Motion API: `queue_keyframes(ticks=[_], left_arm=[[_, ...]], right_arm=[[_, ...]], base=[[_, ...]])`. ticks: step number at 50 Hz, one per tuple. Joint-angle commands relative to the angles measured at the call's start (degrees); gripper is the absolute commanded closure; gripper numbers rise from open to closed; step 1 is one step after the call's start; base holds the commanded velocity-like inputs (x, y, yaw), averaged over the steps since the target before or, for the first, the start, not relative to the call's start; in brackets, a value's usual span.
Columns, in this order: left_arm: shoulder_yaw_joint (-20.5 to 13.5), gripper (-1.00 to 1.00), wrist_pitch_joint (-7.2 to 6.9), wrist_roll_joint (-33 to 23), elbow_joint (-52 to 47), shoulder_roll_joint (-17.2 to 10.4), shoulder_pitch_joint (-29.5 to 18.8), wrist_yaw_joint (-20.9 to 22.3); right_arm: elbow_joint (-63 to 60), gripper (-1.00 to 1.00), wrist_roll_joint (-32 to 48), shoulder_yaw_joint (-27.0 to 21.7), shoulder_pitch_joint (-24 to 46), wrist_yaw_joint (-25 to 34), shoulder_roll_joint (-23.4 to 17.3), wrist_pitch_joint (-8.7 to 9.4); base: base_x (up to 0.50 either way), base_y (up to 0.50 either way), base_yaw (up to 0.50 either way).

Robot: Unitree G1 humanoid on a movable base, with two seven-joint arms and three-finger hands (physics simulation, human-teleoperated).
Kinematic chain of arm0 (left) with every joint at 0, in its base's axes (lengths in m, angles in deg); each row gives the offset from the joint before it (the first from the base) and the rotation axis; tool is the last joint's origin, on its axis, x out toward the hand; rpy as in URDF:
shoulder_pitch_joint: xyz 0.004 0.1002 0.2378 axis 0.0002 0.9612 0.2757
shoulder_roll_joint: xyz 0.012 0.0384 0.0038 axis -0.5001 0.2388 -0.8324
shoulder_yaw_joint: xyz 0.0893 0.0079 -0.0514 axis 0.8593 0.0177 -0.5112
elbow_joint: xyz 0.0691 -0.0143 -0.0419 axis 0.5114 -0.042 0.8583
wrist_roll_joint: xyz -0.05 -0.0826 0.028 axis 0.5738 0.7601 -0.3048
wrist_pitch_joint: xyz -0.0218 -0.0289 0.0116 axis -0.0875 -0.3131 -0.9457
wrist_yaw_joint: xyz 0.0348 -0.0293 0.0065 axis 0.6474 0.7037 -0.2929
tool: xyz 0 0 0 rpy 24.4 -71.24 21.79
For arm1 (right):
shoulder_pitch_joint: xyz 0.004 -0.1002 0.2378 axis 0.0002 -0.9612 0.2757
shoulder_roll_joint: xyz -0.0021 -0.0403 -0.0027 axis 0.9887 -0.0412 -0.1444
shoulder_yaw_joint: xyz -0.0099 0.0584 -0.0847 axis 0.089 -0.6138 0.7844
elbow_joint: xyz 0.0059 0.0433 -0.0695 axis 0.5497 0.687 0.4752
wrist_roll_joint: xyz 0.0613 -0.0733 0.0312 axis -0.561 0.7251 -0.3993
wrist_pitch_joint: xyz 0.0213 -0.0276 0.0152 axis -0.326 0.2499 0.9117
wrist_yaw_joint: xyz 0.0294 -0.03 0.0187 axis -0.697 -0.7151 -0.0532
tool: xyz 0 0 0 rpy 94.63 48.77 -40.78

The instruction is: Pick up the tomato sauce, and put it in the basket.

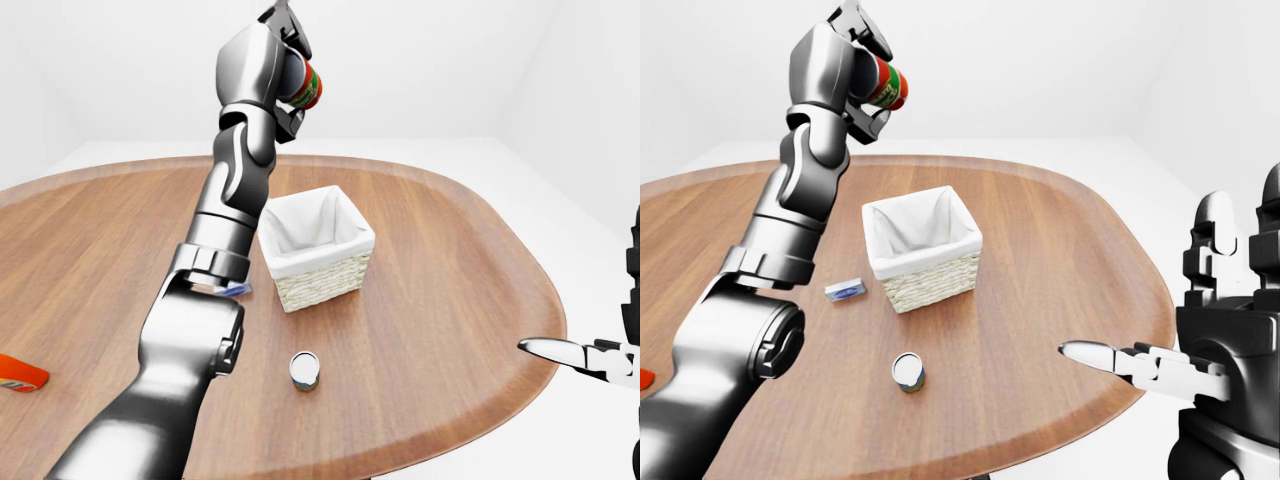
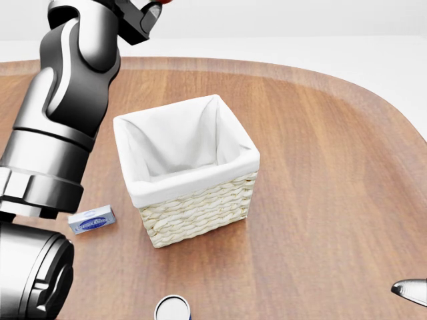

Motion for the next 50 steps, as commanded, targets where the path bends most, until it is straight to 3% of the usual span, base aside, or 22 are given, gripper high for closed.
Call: queue_keyframes(ticks=[1, 2, 5, 7, 11, 14, 20, 27, 37, 50], left_arm=[[-0.9, 1.00, -1.89, -4.8, 36.6, 0.5, -12.1, -6.2], [0.9, 1.00, -2.56, -7.3, 37.3, 1.0, -10.6, -4.0], [2.3, 1.00, -2.56, -11.8, 37.6, 1.0, -9.8, 1.2], [1.2, 1.00, -2.56, -11.9, 37.1, 2.0, -12.0, 2.1], [-0.3, 1.00, -2.56, -11.3, 36.8, 3.3, -12.1, 6.3], [0.6, 1.00, -2.56, -12.6, 37.0, 3.1, -10.9, 7.7], [-0.1, 1.00, -2.56, -13.0, 36.9, 3.7, -8.8, 7.8], [1.5, 1.00, -2.56, -15.5, 37.1, 4.5, -5.3, 9.7], [2.2, 1.00, -2.56, -17.8, 37.2, 4.7, -4.5, 11.0], [1.7, 1.00, -2.56, -18.6, 37.3, 5.3, -2.5, 9.6]], right_arm=[[0.0, -1.00, 0.7, 0.9, 1.3, 0.3, 0.6, 0.00], [0.0, -1.00, 1.2, 1.5, 1.6, 0.4, 0.9, 0.00], [0.0, -1.00, 0.7, 1.0, 1.3, 0.9, 1.1, 0.00], [0.0, -1.00, -0.7, -0.6, 0.8, 1.4, 1.3, 0.00], [0.0, -1.00, -0.4, 0.4, 0.0, 0.8, 0.5, 0.00], [0.0, -1.00, -0.8, 0.4, -0.1, -0.1, -0.7, 0.00], [0.0, -1.00, -1.6, -0.5, -0.8, -0.3, -1.1, 0.00], [0.0, -1.00, -2.2, -0.9, -0.7, -0.9, -1.8, 0.00], [0.0, -1.00, -3.0, -1.6, -1.2, -0.9, -2.0, 0.00], [0.0, -1.00, -3.2, -2.0, -1.5, -1.0, -2.4, 0.00]], base=[[0.00, 0.00, 0.00], [0.00, 0.00, 0.00], [0.00, 0.00, 0.00], [0.00, 0.00, 0.00], [0.00, 0.00, 0.00], [0.00, 0.00, 0.00], [0.00, 0.00, 0.00], [0.00, 0.00, 0.00], [0.00, 0.00, 0.00], [0.00, 0.00, 0.00]])
